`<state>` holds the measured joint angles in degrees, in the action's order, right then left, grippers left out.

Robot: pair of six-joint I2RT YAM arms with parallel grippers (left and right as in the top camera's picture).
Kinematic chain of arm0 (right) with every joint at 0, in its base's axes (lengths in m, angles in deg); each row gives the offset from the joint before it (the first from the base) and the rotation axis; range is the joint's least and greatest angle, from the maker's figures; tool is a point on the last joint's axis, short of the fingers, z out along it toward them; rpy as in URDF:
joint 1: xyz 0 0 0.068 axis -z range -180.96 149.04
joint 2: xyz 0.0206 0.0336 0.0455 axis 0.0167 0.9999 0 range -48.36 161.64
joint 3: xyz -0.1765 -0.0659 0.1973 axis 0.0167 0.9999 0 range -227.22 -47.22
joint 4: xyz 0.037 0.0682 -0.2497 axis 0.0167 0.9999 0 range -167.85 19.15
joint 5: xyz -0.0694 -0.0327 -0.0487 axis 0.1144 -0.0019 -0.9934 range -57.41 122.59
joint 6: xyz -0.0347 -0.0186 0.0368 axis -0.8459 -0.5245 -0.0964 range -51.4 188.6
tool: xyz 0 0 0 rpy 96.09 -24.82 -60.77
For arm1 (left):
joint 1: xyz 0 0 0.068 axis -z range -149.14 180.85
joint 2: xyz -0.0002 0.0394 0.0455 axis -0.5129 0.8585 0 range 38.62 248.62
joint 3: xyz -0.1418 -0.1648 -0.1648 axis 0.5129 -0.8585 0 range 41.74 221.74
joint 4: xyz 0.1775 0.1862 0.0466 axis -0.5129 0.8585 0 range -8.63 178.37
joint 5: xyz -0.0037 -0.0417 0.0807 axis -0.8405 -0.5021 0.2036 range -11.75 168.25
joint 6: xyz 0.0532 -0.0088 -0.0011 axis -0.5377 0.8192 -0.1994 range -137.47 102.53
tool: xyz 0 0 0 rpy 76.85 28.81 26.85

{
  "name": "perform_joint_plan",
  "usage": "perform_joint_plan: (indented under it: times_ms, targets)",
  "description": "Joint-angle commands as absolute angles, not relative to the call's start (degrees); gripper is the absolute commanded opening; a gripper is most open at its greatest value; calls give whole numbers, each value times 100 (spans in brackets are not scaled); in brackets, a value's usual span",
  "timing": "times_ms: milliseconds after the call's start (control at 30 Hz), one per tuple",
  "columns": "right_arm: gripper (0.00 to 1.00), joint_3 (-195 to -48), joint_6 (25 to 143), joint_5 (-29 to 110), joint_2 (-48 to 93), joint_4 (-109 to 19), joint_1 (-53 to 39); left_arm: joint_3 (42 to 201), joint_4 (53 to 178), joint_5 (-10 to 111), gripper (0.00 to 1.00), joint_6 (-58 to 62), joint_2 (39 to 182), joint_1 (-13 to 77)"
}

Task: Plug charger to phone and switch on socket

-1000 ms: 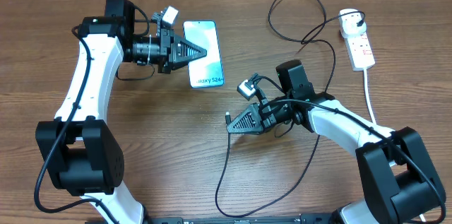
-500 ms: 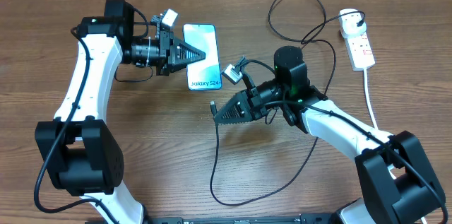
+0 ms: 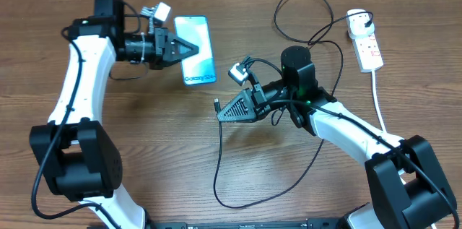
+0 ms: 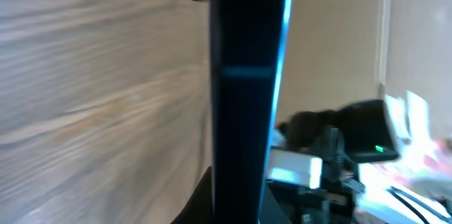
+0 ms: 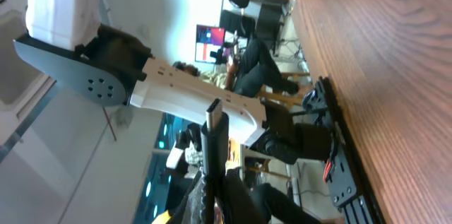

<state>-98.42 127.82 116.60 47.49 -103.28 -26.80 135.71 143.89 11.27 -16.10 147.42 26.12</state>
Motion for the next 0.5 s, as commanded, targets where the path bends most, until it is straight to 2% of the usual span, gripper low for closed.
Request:
perform_joint_plan:
  times_ms: [0,133,233,333,467]
  targets:
    - [4,-9899,12500,11201,4642,-10158,-2626,13635,14418,1658,4,-1551,14711,2295]
    - [4,-9899,11665,9633,4642,-8405,-2626,13635,14746,2506,4,-1551,14711,2079]
    - [4,-9899,11195,6646,4642,-6219,-2626,13635,15211,3367,4,-1617,14711,2081]
    - [4,-9899,11198,5135,4642,-5436,-2621,13635,15487,3695,4,-2017,14711,2225]
    - [4,-9899,11320,4139,4642,-5023,-2621,13635,15480,3794,4,-2008,14711,2370]
